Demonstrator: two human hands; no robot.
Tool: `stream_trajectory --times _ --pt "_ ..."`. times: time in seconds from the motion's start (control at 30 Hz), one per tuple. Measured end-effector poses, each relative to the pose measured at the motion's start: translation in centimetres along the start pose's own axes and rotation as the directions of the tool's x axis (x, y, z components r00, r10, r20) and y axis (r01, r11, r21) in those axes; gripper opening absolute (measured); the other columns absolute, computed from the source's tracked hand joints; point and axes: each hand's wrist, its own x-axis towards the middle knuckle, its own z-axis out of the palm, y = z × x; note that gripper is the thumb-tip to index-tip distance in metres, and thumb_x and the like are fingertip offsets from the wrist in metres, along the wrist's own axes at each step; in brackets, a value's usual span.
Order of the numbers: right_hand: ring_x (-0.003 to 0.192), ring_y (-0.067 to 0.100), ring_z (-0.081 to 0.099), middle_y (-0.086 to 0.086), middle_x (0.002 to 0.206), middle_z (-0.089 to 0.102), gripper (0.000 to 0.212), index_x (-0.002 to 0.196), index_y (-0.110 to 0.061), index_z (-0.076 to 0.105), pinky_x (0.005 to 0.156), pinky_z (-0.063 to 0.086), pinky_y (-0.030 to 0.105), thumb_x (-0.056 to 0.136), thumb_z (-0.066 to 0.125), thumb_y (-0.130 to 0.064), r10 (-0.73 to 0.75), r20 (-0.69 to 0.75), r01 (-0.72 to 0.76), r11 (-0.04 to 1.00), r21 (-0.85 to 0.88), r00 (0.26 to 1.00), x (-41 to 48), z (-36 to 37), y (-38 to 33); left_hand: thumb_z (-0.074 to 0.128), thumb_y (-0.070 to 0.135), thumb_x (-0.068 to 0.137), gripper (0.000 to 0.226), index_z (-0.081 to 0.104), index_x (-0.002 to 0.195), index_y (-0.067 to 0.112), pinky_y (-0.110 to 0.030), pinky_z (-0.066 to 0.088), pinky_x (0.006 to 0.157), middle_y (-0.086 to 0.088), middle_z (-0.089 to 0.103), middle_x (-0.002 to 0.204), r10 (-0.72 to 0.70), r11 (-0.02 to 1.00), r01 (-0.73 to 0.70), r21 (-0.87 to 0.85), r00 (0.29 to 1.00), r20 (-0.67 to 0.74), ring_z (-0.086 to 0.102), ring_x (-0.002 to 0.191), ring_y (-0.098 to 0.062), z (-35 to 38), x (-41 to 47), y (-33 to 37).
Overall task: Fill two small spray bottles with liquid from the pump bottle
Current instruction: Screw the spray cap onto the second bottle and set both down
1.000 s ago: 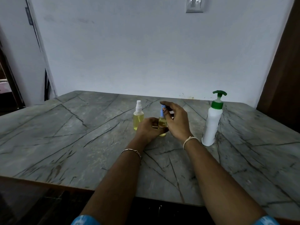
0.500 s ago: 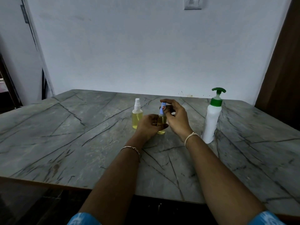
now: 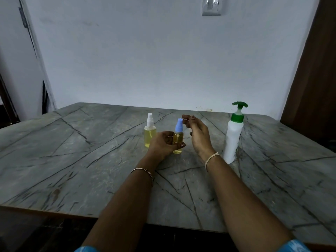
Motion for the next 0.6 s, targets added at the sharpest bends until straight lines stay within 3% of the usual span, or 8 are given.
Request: stream_trajectory --times 0.13,0.27,0.4,0.5,0.6 --pt "0.086 -0.007 0.059 0.003 0.116 0.065 0.036 0.118 -0.009 0.063 0.06 0.038 -0.002 0.104 0.033 -0.022 0.009 -0.018 -0.008 0.999 0.039 1.0 0.0 0.08 -0.12 0.081 0.026 0.07 0.064 0.054 0.126 0.01 -0.02 0.049 0.083 -0.004 0.065 0.119 0.002 1.0 -0.002 0.007 1.0 0.011 0.061 0.097 -0.009 -0.08 -0.01 -0.04" --pt "0.07 -0.009 0.06 0.003 0.106 0.065 0.026 0.111 -0.005 0.066 0.057 0.04 0.0 0.099 0.045 -0.013 -0.014 -0.084 0.02 0.997 0.071 0.996 0.03 0.07 0.01 0.08 0.024 0.072 0.061 0.054 0.125 0.01 -0.016 0.047 0.081 -0.005 0.064 0.12 0.018 1.0 -0.019 0.018 1.0 0.023 0.059 0.097 -0.008 -0.08 0.06 -0.2" --pt "0.085 0.003 0.058 0.005 0.107 0.066 0.026 0.112 -0.004 0.067 0.058 0.04 0.001 0.097 0.05 -0.016 0.021 -0.026 -0.019 0.997 0.069 0.999 -0.24 0.4 -0.29 0.08 0.024 0.072 0.059 0.055 0.124 0.011 -0.021 0.046 0.085 -0.003 0.064 0.119 0.015 1.0 -0.016 0.012 0.999 0.031 0.059 0.1 -0.009 -0.04 0.08 -0.06" --pt "0.077 -0.001 0.061 0.012 0.106 0.066 0.03 0.115 0.003 0.063 0.055 0.041 0.002 0.099 0.044 -0.013 0.05 0.039 -0.054 0.993 0.108 0.998 -0.63 0.62 -0.68 0.081 0.024 0.071 0.058 0.058 0.122 0.012 -0.026 0.051 0.088 -0.004 0.066 0.114 0.025 1.0 -0.025 0.018 1.0 0.016 0.063 0.099 -0.014 0.09 0.17 -0.17" --pt "0.076 0.001 0.06 0.011 0.1 0.065 0.023 0.11 0.003 0.065 0.062 0.046 0.006 0.095 0.049 -0.005 0.036 0.013 -0.037 0.993 0.111 0.999 -0.58 0.68 -0.74 0.082 0.025 0.069 0.057 0.059 0.121 0.013 -0.034 0.053 0.09 -0.003 0.068 0.11 0.033 0.999 -0.034 0.022 0.999 0.011 0.065 0.096 -0.015 0.19 0.17 -0.14"
